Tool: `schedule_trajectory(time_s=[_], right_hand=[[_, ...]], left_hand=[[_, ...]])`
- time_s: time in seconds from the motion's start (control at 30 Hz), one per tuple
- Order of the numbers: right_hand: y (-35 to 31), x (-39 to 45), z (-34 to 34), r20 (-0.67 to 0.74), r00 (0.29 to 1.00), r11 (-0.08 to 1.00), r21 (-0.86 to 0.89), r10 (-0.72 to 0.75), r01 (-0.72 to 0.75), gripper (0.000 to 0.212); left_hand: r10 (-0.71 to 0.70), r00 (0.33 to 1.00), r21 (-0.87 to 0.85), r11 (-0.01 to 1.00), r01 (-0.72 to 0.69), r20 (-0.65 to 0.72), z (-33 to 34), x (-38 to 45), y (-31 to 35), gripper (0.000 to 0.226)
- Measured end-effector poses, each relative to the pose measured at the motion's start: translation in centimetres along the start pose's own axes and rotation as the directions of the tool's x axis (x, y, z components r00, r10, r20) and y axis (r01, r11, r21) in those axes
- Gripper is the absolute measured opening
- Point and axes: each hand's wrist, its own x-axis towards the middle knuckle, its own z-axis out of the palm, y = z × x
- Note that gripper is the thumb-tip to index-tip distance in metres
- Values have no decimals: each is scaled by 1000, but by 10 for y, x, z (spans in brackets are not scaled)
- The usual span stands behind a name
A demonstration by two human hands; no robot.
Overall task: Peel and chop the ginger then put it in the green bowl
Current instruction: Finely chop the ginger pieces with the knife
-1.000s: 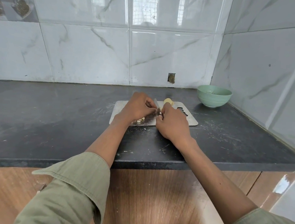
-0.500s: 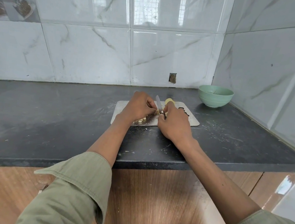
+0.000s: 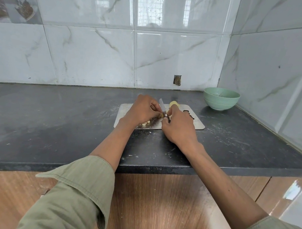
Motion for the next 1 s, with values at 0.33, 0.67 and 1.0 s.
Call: schedule_trajectory(time_s=[0.33, 0.67, 1.0], right_hand=[[-5, 1, 0, 38, 999, 999, -35, -6, 7, 10], [-13, 3, 1, 60, 998, 990, -135, -28, 36, 16], [-6, 7, 6, 56, 998, 995, -100, 4, 2, 15]], left_hand=[[-20, 1000, -14, 1000, 20, -11, 1, 1, -2, 10], [-28, 1000, 30, 999, 28, 9, -2, 2, 1, 11], [-24, 1000, -10, 1000, 24, 9, -3, -1, 1, 11]])
